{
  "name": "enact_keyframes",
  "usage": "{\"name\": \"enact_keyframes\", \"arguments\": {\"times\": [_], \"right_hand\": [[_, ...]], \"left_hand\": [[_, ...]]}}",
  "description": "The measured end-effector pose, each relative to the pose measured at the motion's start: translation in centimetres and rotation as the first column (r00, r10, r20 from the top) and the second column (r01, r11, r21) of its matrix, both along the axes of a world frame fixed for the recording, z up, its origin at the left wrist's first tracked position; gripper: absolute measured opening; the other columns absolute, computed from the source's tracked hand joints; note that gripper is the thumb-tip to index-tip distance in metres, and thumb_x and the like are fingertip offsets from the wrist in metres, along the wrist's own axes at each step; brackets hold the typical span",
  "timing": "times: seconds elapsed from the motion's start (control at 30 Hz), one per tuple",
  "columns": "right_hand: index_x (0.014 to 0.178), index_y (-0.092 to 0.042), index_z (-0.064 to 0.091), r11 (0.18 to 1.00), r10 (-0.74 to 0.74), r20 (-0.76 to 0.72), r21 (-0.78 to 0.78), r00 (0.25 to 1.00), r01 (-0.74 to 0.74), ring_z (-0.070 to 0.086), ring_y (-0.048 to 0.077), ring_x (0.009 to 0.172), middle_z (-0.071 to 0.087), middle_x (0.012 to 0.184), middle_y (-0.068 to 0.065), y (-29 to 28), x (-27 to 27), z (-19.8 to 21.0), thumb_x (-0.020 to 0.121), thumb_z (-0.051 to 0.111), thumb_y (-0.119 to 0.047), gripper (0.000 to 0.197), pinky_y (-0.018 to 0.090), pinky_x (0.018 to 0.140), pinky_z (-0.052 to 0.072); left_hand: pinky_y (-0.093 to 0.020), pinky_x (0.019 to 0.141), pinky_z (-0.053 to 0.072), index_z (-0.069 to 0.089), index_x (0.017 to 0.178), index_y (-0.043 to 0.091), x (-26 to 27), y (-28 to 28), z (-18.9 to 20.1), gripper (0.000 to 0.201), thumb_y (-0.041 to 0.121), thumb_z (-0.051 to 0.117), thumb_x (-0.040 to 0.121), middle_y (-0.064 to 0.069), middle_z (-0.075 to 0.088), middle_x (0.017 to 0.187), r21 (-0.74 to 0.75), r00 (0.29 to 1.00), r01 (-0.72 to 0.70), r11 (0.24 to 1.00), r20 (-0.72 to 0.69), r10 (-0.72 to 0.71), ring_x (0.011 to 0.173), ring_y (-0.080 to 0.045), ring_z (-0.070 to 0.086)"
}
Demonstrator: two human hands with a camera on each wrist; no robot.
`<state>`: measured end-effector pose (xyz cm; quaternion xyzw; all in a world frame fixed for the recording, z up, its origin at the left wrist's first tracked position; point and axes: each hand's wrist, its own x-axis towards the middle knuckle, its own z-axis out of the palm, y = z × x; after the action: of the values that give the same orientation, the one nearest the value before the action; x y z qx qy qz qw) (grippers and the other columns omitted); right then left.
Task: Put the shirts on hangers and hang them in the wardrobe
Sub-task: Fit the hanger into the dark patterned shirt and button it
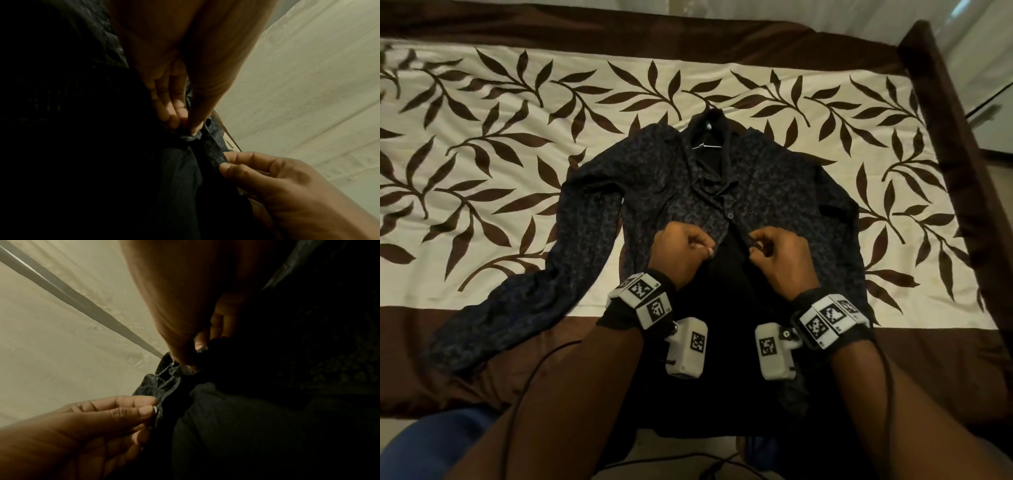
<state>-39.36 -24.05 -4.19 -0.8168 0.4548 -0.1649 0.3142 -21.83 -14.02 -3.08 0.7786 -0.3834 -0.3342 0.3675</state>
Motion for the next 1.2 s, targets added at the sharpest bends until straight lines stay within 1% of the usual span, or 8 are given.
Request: {"name": "enact_keyframes", "arguments": {"times": [0.1,0.2,0.27,0.43,0.63,0.77,0.93,1.2], "right_hand": [[0.098,-0.009,0.074,1.000,0.003,-0.001,-0.018,1.000,-0.003,0.066,0.016,0.073,0.071,0.081,0.002,0.1,0.0,0.3,0.082,0.072,-0.011,0.016,0.030,0.075,0.054],[0.093,-0.015,0.074,0.994,-0.084,0.093,0.075,0.992,0.077,0.059,0.003,0.061,0.064,0.069,-0.006,0.1,0.5,0.7,0.082,0.077,-0.012,0.012,0.016,0.066,0.049],[0.092,-0.016,0.074,0.980,-0.136,0.164,0.169,0.977,0.107,0.059,0.003,0.059,0.064,0.068,-0.005,0.1,1.0,1.1,0.080,0.078,-0.011,0.014,0.014,0.064,0.049],[0.088,-0.023,0.072,0.920,-0.168,0.279,0.388,0.945,0.049,0.067,0.012,0.070,0.070,0.078,0.004,0.9,2.3,1.4,0.078,0.077,-0.001,0.025,0.029,0.070,0.058],[0.084,-0.027,0.071,0.919,-0.170,0.289,0.390,0.942,0.046,0.071,0.020,0.074,0.071,0.078,0.007,1.4,2.7,0.9,0.076,0.080,-0.006,0.025,0.034,0.071,0.060],[0.087,-0.023,0.073,0.916,-0.196,0.281,0.393,0.940,0.074,0.072,0.017,0.074,0.073,0.080,0.004,1.5,2.7,1.0,0.075,0.081,-0.005,0.023,0.030,0.070,0.060],[0.090,-0.016,0.074,0.931,-0.144,0.285,0.364,0.948,0.032,0.069,0.004,0.066,0.073,0.077,-0.001,1.8,2.7,1.1,0.076,0.080,-0.002,0.021,0.016,0.064,0.053],[0.091,-0.016,0.074,0.950,-0.064,0.290,0.310,0.955,-0.031,0.071,0.014,0.072,0.073,0.079,0.002,1.5,2.6,0.6,0.074,0.082,0.000,0.025,0.023,0.069,0.058]], "left_hand": [[-0.029,0.083,0.057,0.078,0.080,0.016,-0.1,0.0,0.0,0.008,0.008,0.078,0.078,0.005,0.072,0.071,0.000,1.000,-0.004,1.000,-0.006,0.004,0.069,-0.008,0.067],[-0.026,0.084,0.056,0.080,0.083,0.015,-0.3,-0.1,0.1,0.007,0.010,0.079,0.079,0.004,0.074,0.076,0.004,1.000,-0.018,1.000,-0.014,0.018,0.073,-0.007,0.068],[-0.024,0.082,0.056,0.080,0.085,0.014,-0.5,-0.3,0.1,0.008,0.010,0.080,0.079,0.002,0.075,0.078,0.007,0.998,-0.040,0.999,-0.045,0.040,0.073,-0.007,0.067],[-0.021,0.070,0.054,0.080,0.083,0.015,-0.7,-0.6,-0.1,0.007,0.009,0.081,0.078,-0.001,0.075,0.075,0.007,0.983,-0.110,0.994,-0.145,0.110,0.068,-0.008,0.067],[-0.027,0.061,0.054,0.077,0.079,0.012,-1.2,-0.8,0.2,0.011,0.001,0.078,0.079,-0.012,0.073,0.073,-0.006,0.930,-0.175,0.984,-0.330,0.164,0.061,-0.017,0.064],[-0.019,0.051,0.050,0.076,0.080,0.008,-1.2,-0.8,0.4,0.011,-0.003,0.077,0.078,-0.010,0.070,0.066,-0.001,0.897,-0.200,0.980,-0.403,0.183,0.051,-0.010,0.061],[-0.021,0.052,0.051,0.075,0.078,0.006,-1.4,-0.8,0.2,0.010,-0.003,0.079,0.076,-0.006,0.070,0.061,0.013,0.884,-0.238,0.971,-0.413,0.222,0.051,-0.011,0.062],[-0.018,0.053,0.051,0.073,0.079,0.005,-1.3,-0.9,0.4,0.011,-0.006,0.074,0.080,-0.003,0.069,0.060,0.033,0.858,-0.216,0.976,-0.472,0.205,0.052,-0.008,0.064]]}}
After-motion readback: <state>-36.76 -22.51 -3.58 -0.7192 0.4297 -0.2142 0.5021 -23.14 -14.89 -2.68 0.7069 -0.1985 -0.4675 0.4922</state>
